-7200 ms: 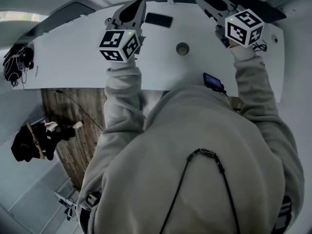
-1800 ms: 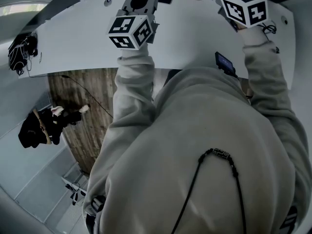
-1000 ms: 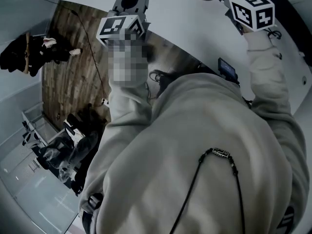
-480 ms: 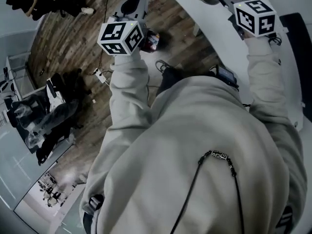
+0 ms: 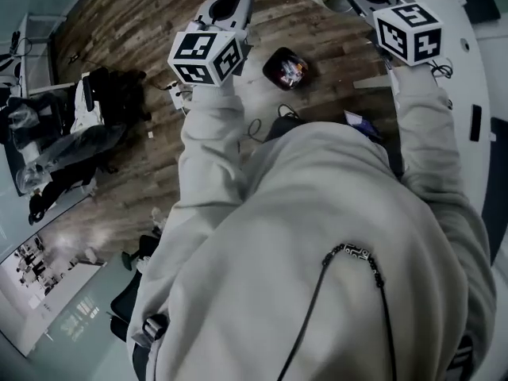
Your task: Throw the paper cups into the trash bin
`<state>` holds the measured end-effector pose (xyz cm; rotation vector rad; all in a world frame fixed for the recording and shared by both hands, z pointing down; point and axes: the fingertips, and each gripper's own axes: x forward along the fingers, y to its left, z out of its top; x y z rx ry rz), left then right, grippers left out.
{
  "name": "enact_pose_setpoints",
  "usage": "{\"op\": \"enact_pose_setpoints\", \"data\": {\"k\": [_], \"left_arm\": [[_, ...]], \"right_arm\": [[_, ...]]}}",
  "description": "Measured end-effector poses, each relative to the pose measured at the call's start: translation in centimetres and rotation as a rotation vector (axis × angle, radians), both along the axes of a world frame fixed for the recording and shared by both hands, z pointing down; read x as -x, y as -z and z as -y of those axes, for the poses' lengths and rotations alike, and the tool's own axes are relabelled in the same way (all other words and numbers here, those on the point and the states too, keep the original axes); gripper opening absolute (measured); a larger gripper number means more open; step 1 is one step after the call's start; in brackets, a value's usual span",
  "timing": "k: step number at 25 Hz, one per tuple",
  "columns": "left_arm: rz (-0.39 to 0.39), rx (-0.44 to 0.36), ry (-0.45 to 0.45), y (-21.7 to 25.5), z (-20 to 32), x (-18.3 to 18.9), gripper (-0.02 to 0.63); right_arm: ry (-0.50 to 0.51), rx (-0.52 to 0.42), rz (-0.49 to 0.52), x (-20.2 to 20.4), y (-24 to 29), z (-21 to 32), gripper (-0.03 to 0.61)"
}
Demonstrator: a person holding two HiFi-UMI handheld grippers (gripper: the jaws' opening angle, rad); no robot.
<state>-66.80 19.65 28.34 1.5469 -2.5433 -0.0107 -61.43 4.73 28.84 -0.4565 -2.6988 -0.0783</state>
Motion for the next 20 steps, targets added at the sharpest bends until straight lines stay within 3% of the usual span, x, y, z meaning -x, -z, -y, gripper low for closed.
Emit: {"op": "enact_pose_setpoints", "data": {"k": [9, 12, 20], "left_arm": [[-0.004, -0.02, 0.135, 0.1, -4.0, 5.8, -0.005], [-0.024, -0.041, 0.159, 0.6, -4.6, 6.1, -0.005], [0.008, -0.003, 0.24, 1.8, -7.0, 6.9, -0.005]], "right_arm": [[0.139, -0.024, -0.01, 7.7, 1.1, -2.5, 0.044], [0.204, -0.023, -0.024, 9.3, 1.1, -3.9, 0.043], [0.276, 0.012, -0.009, 12.0, 1.4, -6.2, 0.043]]}}
